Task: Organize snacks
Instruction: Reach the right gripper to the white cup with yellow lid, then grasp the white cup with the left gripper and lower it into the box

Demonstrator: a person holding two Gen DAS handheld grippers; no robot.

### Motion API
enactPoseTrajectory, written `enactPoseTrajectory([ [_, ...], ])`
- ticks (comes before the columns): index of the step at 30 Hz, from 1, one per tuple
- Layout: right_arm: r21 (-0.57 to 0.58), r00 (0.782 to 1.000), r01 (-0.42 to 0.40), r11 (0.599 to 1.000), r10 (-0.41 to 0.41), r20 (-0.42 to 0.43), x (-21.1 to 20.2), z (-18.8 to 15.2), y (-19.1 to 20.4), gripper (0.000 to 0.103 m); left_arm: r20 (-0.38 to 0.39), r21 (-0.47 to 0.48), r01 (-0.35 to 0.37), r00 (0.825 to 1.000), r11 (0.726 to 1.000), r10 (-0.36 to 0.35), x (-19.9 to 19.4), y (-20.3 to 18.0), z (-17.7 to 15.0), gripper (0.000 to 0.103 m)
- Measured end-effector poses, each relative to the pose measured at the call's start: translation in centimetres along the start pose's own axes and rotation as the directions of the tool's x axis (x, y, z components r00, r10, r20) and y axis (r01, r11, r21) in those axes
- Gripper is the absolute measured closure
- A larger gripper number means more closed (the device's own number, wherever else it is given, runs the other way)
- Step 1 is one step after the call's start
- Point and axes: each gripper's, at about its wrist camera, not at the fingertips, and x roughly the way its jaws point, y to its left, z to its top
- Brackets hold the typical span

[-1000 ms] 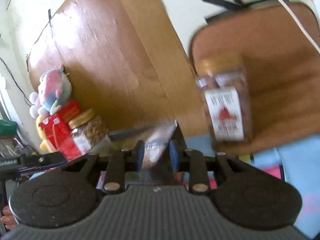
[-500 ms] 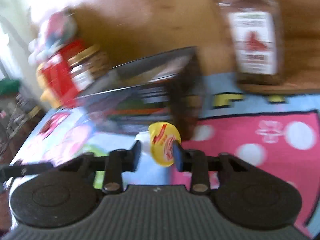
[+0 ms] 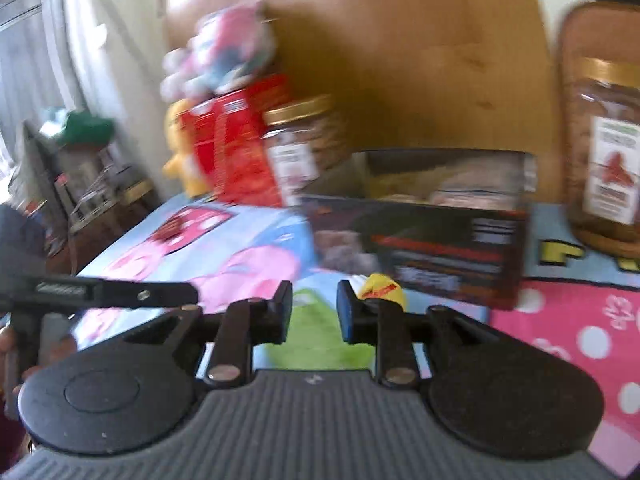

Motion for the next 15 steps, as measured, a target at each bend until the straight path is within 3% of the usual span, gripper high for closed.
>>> enactPoseTrajectory([
  [4,0.111,0.998,0.048,0.993,-0.044,-0.036,1.7,0.0,-3.2,0.063,-0.039,0.037,0.004,0.999,0.999,-0.002,3.3,-1.6,0.5,0.057],
  [11,0.09,0.994,0.079,0.993,-0.071,-0.082,2.7,-0.5,-4.8,0.058,-0.089,0.013,0.003,0.996,1.0,-0.002,7.8,-1.2,2.6,0.057],
  [13,0.066,0.992,0.075,0.995,-0.068,-0.102,3.3,-0.2,-4.5,0.055,-0.106,0.014,0.011,0.994,1.0,-0.009,9.3,-1.1,3.3,0.048],
  [15,0.01,0.99,0.062,0.998,-0.06,-0.128,4.0,-0.1,-3.9,0.039,-0.138,0.027,0.022,0.99,0.999,-0.018,11.1,-1.2,3.6,0.04],
])
